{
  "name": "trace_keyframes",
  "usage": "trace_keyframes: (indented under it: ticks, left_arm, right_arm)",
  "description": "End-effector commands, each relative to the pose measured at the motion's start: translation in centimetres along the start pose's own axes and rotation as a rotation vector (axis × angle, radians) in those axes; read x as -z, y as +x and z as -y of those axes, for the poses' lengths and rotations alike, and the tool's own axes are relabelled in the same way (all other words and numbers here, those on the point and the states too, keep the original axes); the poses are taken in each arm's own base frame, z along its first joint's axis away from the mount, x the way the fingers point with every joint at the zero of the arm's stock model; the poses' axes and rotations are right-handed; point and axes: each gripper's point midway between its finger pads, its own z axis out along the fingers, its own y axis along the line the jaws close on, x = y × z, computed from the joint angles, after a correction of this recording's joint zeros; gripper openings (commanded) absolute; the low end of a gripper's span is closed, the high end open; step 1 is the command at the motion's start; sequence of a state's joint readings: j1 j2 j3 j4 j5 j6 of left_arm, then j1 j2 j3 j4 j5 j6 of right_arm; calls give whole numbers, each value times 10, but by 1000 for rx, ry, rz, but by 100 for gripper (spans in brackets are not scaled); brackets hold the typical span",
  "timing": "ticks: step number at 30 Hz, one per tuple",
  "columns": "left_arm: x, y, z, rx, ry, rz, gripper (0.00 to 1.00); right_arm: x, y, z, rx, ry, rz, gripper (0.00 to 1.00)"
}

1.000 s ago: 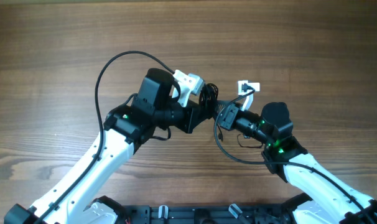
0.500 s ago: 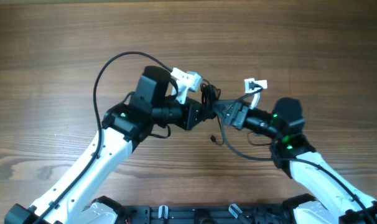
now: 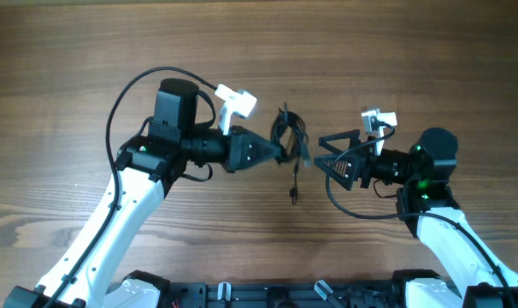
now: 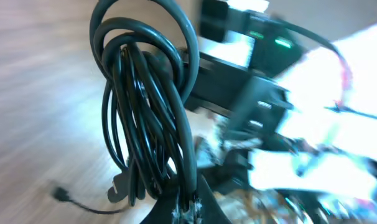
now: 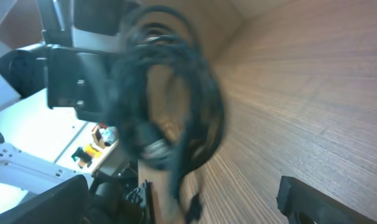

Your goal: Untangle cables

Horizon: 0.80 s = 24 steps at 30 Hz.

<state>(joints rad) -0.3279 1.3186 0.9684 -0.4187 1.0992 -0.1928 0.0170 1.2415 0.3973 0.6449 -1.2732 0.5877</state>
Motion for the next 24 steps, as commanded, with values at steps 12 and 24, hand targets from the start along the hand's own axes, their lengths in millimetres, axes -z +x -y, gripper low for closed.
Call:
trace_keyframes:
  ticks: [12, 24]
  left_arm:
    - [-11, 24, 48, -75, 236, -114, 4]
    - [-13, -3, -25, 214, -191, 38, 89]
  right_arm:
    - [-20, -2, -38, 222, -130, -28, 30]
    - [-20, -26, -3, -89, 59, 113, 4]
